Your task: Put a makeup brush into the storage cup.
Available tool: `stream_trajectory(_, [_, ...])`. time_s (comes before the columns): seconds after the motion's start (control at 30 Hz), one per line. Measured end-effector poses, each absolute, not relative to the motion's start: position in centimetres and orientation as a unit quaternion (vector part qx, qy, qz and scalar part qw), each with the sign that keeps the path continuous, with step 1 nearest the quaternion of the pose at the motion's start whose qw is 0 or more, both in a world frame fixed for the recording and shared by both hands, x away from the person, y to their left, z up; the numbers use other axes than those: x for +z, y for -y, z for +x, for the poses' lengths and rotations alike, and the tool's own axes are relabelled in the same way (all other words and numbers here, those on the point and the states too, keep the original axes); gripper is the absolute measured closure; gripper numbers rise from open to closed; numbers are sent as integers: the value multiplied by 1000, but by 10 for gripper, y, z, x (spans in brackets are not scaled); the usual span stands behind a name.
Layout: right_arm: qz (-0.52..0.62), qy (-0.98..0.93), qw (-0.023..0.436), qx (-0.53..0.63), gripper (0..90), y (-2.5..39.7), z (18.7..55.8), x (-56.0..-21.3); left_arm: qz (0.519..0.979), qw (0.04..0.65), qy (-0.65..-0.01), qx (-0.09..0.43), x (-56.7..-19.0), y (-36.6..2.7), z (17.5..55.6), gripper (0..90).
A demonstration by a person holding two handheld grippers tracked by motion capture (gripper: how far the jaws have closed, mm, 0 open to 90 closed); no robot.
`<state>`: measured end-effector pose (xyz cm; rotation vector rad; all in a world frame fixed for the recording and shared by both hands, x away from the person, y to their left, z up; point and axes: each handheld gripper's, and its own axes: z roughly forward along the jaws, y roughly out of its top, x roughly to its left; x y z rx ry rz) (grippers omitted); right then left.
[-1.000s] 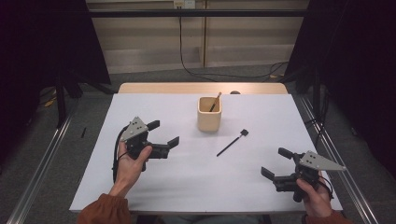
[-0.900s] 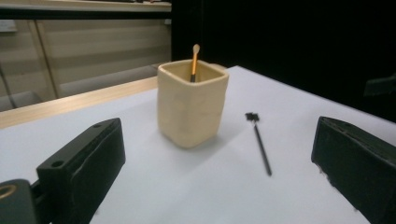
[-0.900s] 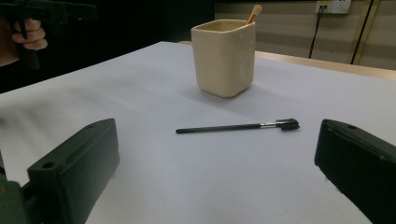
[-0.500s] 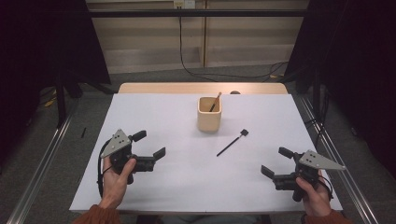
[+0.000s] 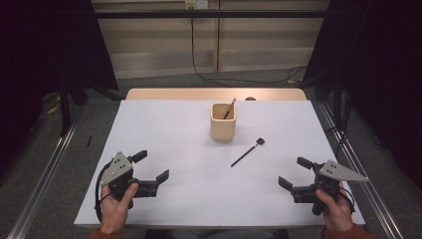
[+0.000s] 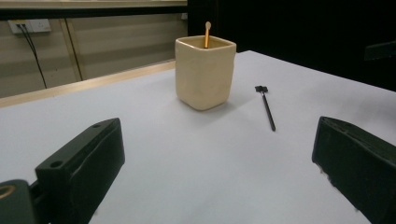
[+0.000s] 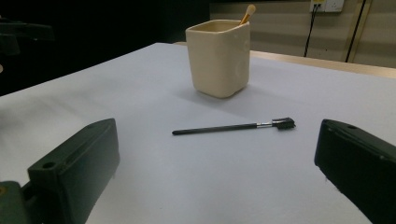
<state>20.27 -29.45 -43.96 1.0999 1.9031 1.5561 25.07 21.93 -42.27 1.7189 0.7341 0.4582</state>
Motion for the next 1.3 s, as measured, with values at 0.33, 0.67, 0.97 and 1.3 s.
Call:
stream_trajectory(0.33, [390,-692,226,564,0,294,201,-438,735,562,-321,202,-432,-227,248,24])
stream_trajectory(0.67, [384,-699,223,561,0,291,203,-438,728,569,-329,193,-432,-228,244,24])
stream_trajectory(0.97, [377,-704,221,560,7,291,213,-435,733,561,-330,198,-432,-226,243,24])
stream_trajectory(1.3, [373,-705,228,559,22,290,228,-420,732,560,-335,198,-431,-233,234,25])
